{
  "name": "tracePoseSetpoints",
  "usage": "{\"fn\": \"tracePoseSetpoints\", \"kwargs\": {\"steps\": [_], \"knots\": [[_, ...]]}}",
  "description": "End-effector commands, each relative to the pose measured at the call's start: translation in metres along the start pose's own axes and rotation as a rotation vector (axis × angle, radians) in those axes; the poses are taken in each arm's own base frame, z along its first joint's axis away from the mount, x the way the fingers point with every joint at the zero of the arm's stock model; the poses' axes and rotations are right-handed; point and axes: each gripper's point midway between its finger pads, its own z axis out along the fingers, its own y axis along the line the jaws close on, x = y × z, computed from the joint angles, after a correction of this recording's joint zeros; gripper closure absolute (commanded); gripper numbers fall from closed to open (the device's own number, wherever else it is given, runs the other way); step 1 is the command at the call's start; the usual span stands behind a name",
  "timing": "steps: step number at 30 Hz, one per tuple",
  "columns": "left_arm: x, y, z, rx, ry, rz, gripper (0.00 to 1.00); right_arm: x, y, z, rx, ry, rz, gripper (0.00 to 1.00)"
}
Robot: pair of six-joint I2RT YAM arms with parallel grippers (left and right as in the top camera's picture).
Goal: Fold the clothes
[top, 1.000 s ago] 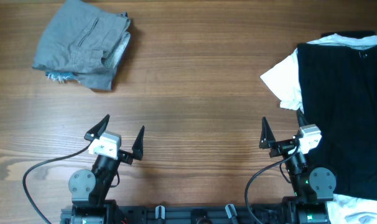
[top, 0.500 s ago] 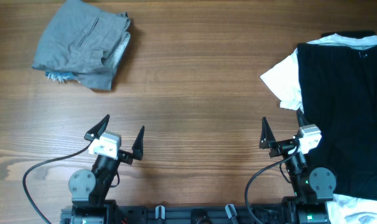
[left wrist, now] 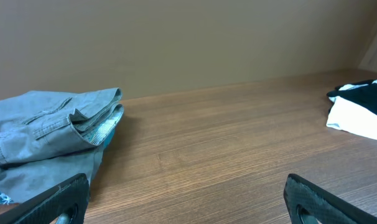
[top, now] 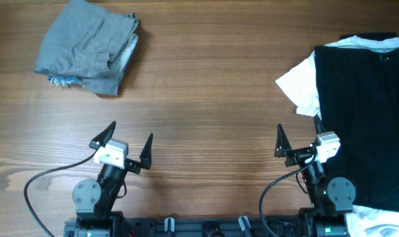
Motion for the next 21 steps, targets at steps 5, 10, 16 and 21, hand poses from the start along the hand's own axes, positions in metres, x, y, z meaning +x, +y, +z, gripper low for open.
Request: {"fn": "tracePoseSetpoints", "kwargs": {"steps": [5,10,16,21], "knots": [[0.001,0.003,0.000,-0.012,0.003,-0.015,0.00,0.001,0.002,0.000,-0.016,0.001,-0.001,0.00],[-0.002,-0.003,0.000,0.021,-0.012,-0.011,0.00,-0.001,0.012,0.000,-0.072,0.001,0.088,0.00],[-0.007,-0.008,-0.001,0.052,-0.030,-0.031,0.00,0.007,0.017,0.001,-0.101,0.044,0.213,0.00],[-0.047,-0.010,-0.009,0.060,-0.106,-0.166,0.00,-0.031,0.018,0.000,-0.102,-0.014,0.270,0.00]]}}
